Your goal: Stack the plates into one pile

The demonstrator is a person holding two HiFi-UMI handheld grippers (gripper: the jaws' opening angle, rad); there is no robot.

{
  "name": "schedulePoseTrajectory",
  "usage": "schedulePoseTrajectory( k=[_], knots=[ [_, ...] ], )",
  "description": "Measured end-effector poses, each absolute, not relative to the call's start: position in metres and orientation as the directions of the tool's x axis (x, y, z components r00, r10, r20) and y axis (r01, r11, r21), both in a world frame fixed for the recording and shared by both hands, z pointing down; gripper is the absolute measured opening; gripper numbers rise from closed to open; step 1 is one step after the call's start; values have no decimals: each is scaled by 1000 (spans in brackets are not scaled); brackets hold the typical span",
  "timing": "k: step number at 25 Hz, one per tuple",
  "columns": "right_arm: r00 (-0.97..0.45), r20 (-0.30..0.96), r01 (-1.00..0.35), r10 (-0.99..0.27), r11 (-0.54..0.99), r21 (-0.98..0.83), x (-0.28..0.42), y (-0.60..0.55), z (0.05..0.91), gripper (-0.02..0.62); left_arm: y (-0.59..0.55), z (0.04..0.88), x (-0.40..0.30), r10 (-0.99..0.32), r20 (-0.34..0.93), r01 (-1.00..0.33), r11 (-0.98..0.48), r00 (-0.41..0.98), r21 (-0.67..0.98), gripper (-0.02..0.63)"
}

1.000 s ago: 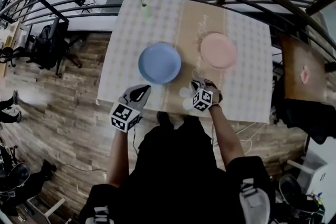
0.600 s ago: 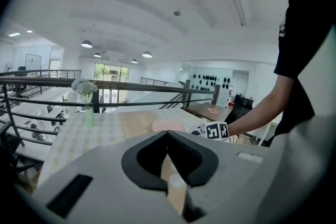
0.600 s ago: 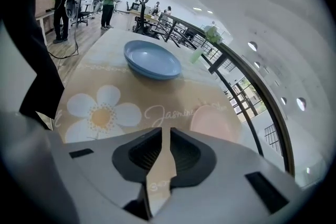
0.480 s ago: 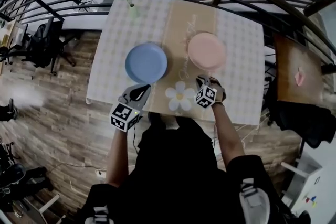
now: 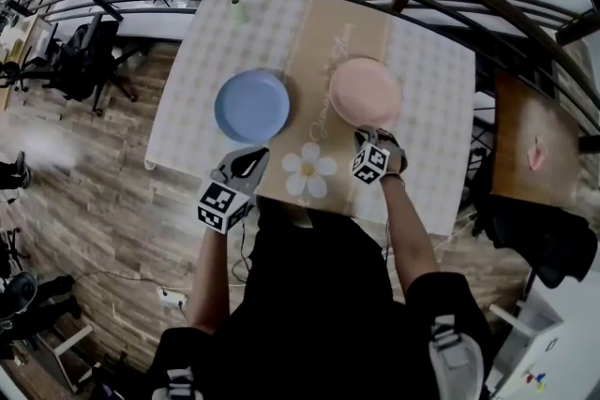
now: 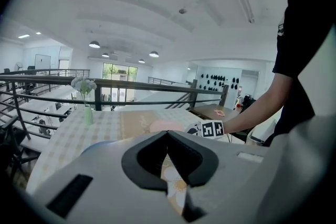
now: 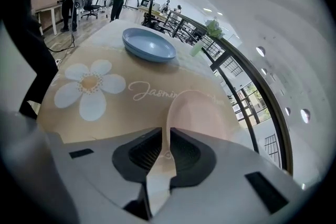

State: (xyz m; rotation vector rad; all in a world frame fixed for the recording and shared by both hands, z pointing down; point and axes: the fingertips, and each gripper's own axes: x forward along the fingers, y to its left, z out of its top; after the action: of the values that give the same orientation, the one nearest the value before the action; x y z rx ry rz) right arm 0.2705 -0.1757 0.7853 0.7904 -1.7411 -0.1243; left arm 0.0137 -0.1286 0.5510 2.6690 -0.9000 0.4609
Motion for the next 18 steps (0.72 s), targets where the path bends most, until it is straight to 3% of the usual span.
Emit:
schedulePoseTrajectory(
  k=[18],
  knots=[
    [-145, 848, -295, -509, 841, 454, 310, -187, 821, 48, -104, 569, 50, -633, 406, -737, -652, 659, 180, 2]
  ],
)
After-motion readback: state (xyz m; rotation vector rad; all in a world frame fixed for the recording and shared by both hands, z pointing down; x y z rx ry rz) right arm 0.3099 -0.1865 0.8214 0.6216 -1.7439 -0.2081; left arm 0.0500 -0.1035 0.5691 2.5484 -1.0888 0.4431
